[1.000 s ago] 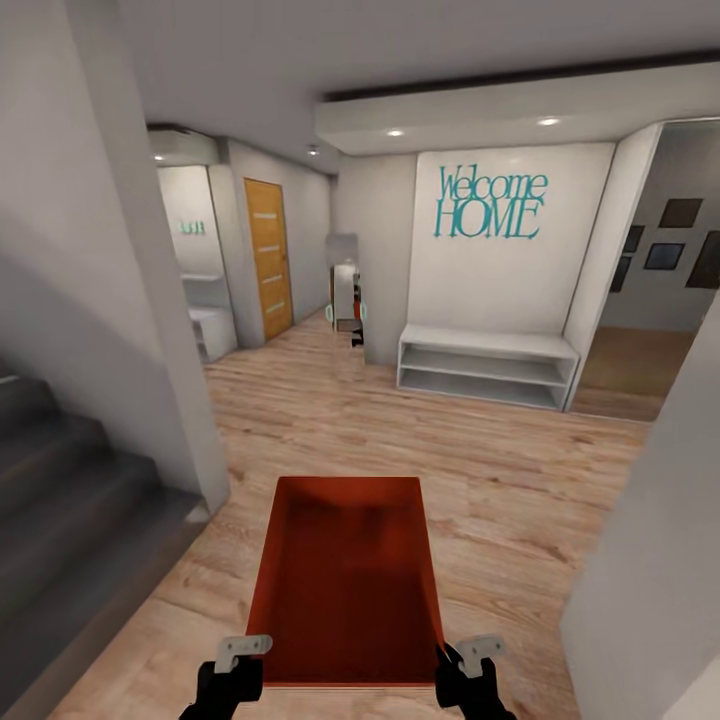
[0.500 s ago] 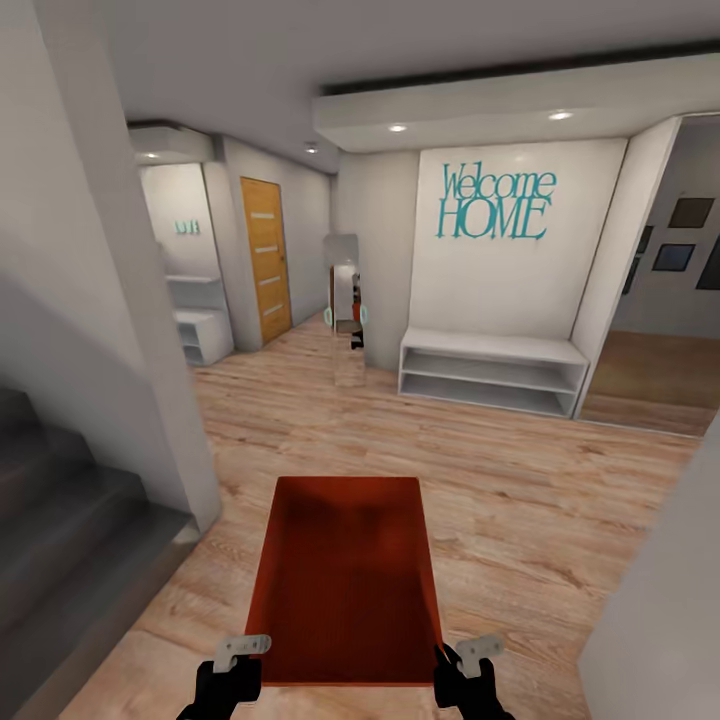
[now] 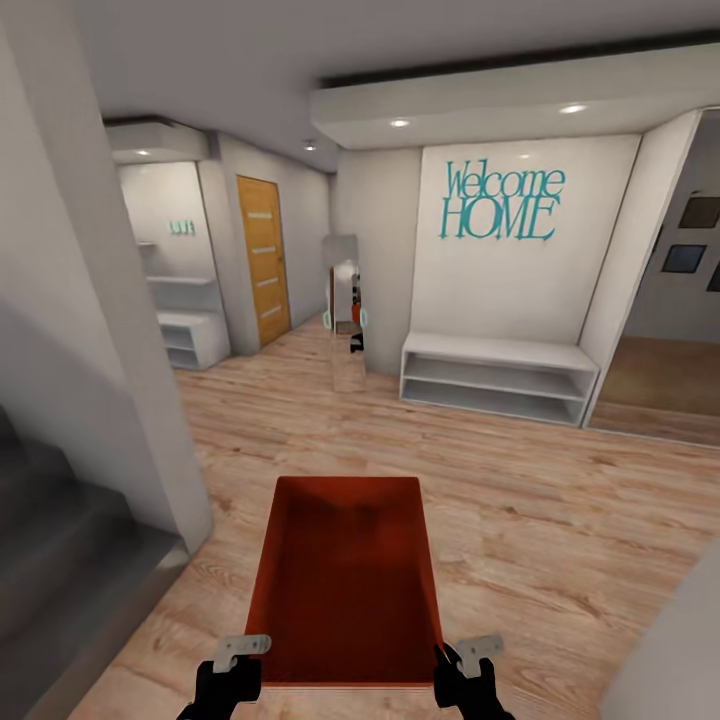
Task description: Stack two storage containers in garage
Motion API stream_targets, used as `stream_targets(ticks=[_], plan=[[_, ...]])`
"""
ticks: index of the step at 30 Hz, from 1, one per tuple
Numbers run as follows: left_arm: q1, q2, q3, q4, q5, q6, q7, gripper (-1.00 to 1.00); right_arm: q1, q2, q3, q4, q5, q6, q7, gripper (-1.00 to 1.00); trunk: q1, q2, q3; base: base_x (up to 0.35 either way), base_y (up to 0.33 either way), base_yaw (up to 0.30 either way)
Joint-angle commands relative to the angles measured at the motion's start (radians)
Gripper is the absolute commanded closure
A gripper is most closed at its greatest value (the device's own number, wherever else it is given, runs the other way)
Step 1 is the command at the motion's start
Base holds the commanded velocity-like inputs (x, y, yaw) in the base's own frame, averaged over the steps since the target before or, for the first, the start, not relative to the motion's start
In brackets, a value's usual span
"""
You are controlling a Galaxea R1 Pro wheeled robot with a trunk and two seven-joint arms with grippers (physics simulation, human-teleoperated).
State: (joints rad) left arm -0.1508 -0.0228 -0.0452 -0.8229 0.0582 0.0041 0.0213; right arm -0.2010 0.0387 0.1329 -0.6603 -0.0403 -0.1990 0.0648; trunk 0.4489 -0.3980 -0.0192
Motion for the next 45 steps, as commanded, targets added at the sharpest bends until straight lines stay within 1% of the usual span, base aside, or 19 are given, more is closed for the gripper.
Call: stream_targets(ticks=[1, 45], plan=[[-0.001, 0.000, 0.001, -0.025, 0.000, -0.018, 0.021, 1.00, 0.000, 0.000, 0.028, 0.004, 0.023, -0.003, 0.026, 1.00, 0.001, -0.002, -0.002, 0.323, 0.000, 0.000], [-0.001, 0.000, 0.001, -0.025, -0.001, -0.018, 0.022, 1.00, 0.000, 0.000, 0.028, 0.004, 0.023, -0.003, 0.027, 1.00, 0.001, -0.002, -0.002, 0.323, 0.000, 0.000]])
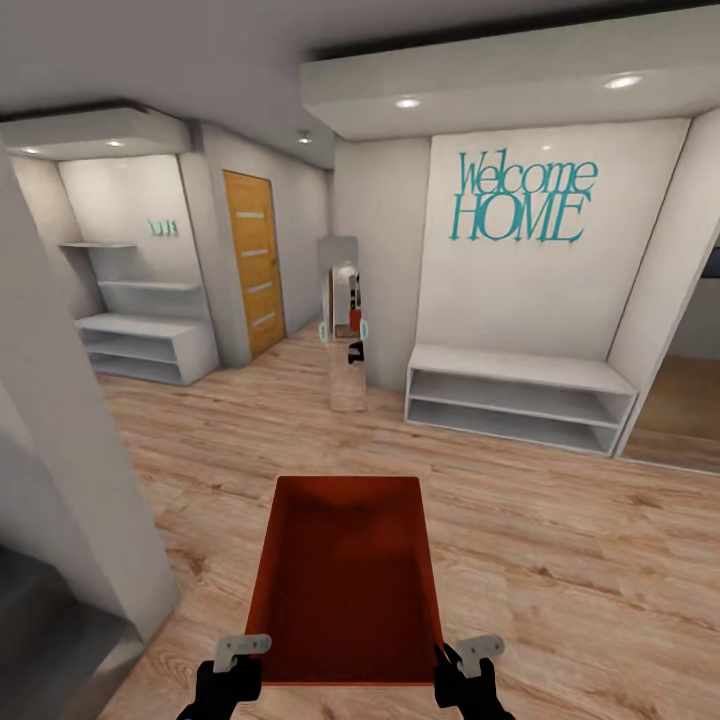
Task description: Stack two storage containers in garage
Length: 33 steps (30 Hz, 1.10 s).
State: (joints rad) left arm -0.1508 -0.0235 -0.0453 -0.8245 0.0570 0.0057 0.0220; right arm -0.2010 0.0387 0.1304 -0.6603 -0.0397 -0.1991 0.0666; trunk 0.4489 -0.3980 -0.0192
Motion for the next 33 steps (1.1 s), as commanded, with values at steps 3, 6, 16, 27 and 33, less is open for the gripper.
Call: stream_targets(ticks=[3, 6, 16, 27, 33], plan=[[-0.001, 0.000, 0.001, -0.024, 0.000, -0.019, 0.021, 1.00, 0.000, 0.000, 0.031, 0.004, 0.023, -0.003, 0.025, 1.00, 0.001, -0.002, -0.002, 0.324, 0.000, 0.000], [-0.001, 0.000, 0.001, -0.024, 0.000, -0.019, 0.021, 1.00, 0.000, 0.000, 0.031, 0.004, 0.023, -0.003, 0.024, 1.00, 0.001, -0.002, -0.002, 0.324, -0.036, 0.000], [-0.001, 0.002, 0.001, -0.024, 0.000, -0.019, 0.021, 1.00, 0.000, 0.000, 0.031, 0.004, 0.023, -0.003, 0.025, 1.00, 0.001, -0.002, -0.002, 0.324, -0.088, 0.000], [-0.001, 0.003, 0.001, -0.024, 0.001, -0.019, 0.021, 1.00, 0.000, 0.000, 0.031, 0.004, 0.023, -0.003, 0.024, 1.00, 0.001, -0.002, -0.002, 0.324, -0.094, 0.000], [-0.001, 0.004, 0.001, -0.024, 0.001, -0.019, 0.021, 1.00, 0.000, 0.000, 0.032, 0.004, 0.023, -0.002, 0.025, 1.00, 0.001, -0.002, -0.002, 0.324, -0.004, 0.000]])
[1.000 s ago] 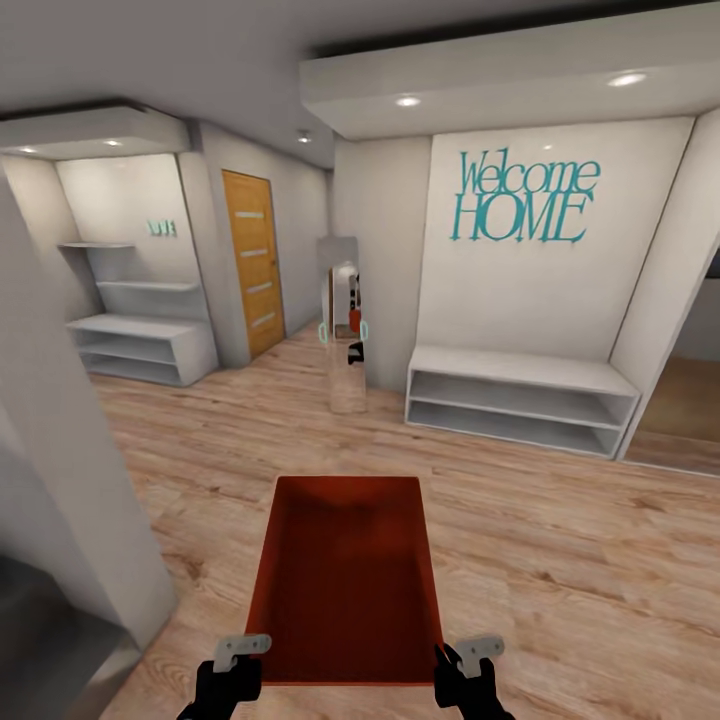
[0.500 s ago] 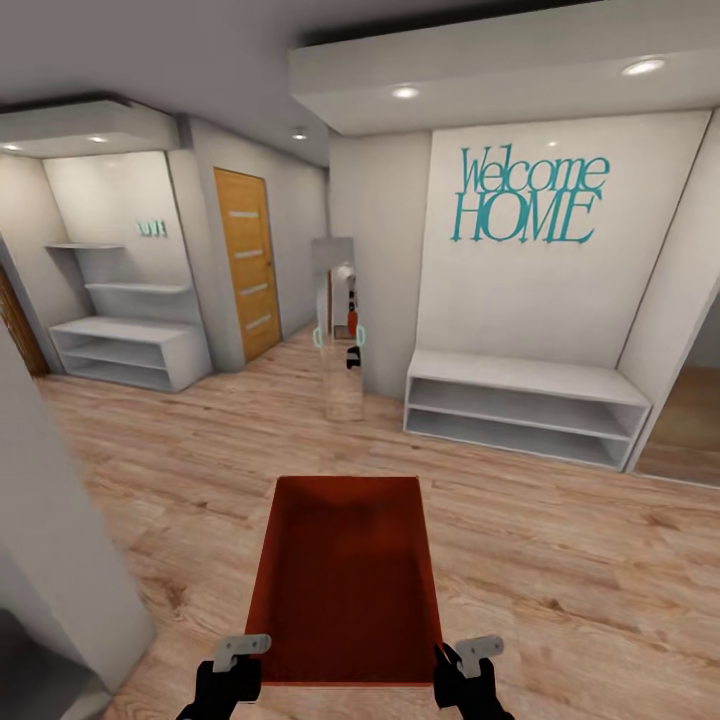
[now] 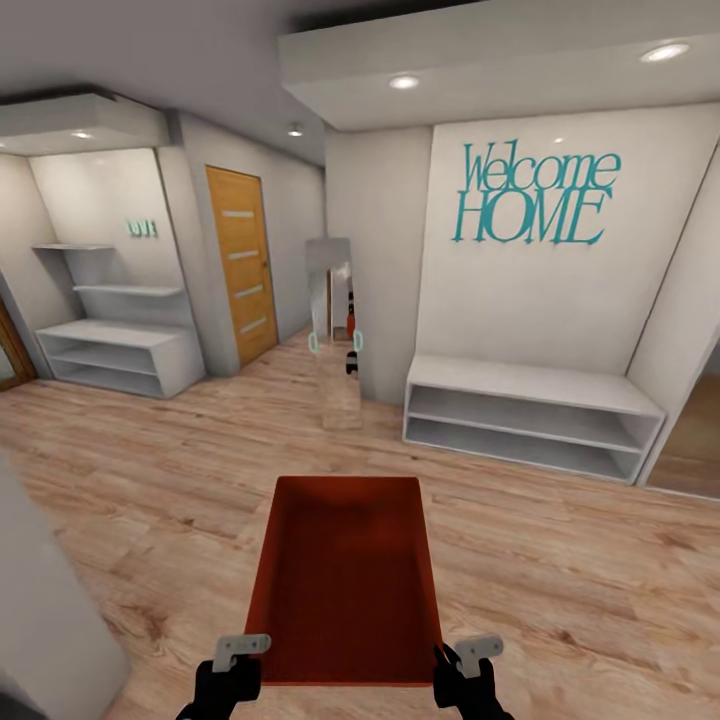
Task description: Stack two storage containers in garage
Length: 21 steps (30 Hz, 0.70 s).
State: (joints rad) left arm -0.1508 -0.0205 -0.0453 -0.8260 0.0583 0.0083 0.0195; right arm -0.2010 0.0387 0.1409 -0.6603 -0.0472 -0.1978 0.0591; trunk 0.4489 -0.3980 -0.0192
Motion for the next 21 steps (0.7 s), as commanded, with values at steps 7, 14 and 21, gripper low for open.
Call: stream_targets(ticks=[7, 14, 21], plan=[[-0.001, 0.000, 0.001, -0.022, 0.000, -0.022, 0.023, 1.00, 0.000, 0.000, 0.022, 0.004, 0.031, -0.005, 0.034, 1.00, 0.001, -0.002, -0.002, 0.324, 0.000, 0.000], [-0.001, 0.000, 0.002, -0.022, 0.000, -0.022, 0.023, 1.00, 0.000, 0.000, 0.021, 0.004, 0.032, -0.005, 0.034, 1.00, 0.001, -0.002, -0.002, 0.323, 0.000, 0.000], [-0.001, 0.000, 0.001, -0.022, 0.000, -0.022, 0.023, 1.00, 0.000, 0.000, 0.020, 0.004, 0.032, -0.006, 0.034, 1.00, 0.001, -0.002, -0.002, 0.324, 0.000, 0.000]])
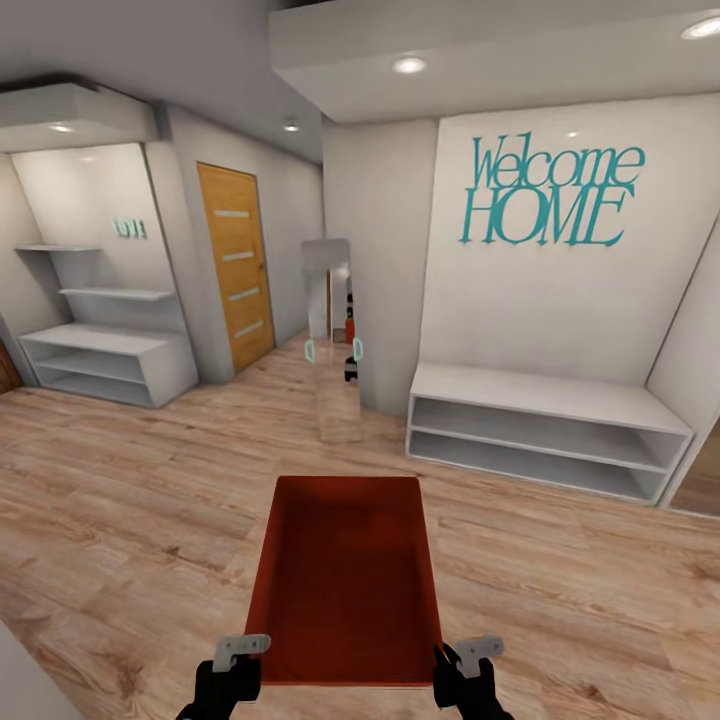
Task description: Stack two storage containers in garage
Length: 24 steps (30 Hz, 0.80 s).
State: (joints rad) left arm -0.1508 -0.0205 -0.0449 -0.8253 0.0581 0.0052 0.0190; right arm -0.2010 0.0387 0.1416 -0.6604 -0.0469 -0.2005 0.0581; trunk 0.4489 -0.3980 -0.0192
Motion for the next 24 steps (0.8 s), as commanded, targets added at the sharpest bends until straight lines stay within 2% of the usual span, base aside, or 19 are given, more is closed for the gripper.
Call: stream_targets(ticks=[1, 24], plan=[[-0.001, 0.000, 0.001, -0.023, 0.000, -0.019, 0.024, 1.00, 0.000, 0.000, 0.019, 0.004, 0.032, -0.003, 0.035, 1.00, 0.001, -0.002, -0.002, 0.323, 0.000, 0.000], [-0.001, 0.001, 0.002, -0.023, 0.001, -0.019, 0.024, 1.00, 0.000, 0.000, 0.021, 0.004, 0.030, -0.002, 0.034, 1.00, 0.001, -0.002, -0.002, 0.325, 0.000, 0.000]])
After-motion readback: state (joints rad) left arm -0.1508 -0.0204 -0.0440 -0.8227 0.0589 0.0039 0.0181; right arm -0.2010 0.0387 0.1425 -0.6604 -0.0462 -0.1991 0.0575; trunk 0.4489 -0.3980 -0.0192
